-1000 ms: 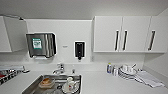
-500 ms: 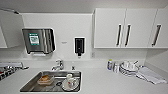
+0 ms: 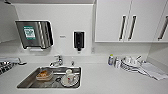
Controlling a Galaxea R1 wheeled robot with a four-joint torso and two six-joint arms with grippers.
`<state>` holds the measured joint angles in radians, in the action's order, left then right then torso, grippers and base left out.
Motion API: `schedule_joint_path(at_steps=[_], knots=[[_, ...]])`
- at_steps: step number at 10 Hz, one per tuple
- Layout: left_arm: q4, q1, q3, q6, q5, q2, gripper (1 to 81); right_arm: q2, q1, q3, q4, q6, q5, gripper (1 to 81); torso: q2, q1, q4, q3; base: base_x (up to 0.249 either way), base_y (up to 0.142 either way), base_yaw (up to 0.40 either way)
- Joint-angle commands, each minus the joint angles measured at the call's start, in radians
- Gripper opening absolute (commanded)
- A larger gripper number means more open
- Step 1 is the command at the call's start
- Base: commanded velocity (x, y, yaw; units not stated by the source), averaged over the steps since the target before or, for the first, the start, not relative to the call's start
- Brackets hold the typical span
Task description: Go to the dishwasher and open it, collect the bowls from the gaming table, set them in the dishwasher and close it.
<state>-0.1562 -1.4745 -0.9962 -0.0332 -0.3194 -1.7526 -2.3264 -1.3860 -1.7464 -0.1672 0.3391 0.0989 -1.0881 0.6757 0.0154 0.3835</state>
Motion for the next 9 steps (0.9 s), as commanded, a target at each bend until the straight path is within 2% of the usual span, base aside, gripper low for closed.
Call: schedule_joint_path(at_steps=[1,3,4,6,9], knots=[[-0.023,0.091,0.043,0.001,0.026,0.074,81.1,0.091,0.101,0.061,0.011,0.032,-0.033,81.1,-0.095,0.062,0.000,-0.001,0.000,0.000,0.000],[-0.013,0.136,0.066,0.003,0.039,0.102,81.1,0.103,0.109,0.068,0.011,0.034,-0.035,81.1,-0.166,0.106,0.000,0.003,0.000,0.000,0.000],[-0.017,0.141,0.091,0.003,0.040,0.116,81.1,0.103,0.109,0.068,0.011,0.034,-0.035,81.1,-0.197,0.126,0.000,0.089,0.000,0.000,0.000],[-0.029,0.142,0.143,0.001,0.040,0.152,81.1,0.105,0.109,0.071,0.011,0.034,-0.033,81.1,-0.250,0.160,0.000,0.117,0.000,0.000,0.000],[-0.029,0.142,0.172,-0.001,0.036,0.178,81.1,0.124,0.112,0.097,0.009,0.034,-0.030,81.1,-0.352,0.225,0.000,0.219,0.000,0.000,0.000]])
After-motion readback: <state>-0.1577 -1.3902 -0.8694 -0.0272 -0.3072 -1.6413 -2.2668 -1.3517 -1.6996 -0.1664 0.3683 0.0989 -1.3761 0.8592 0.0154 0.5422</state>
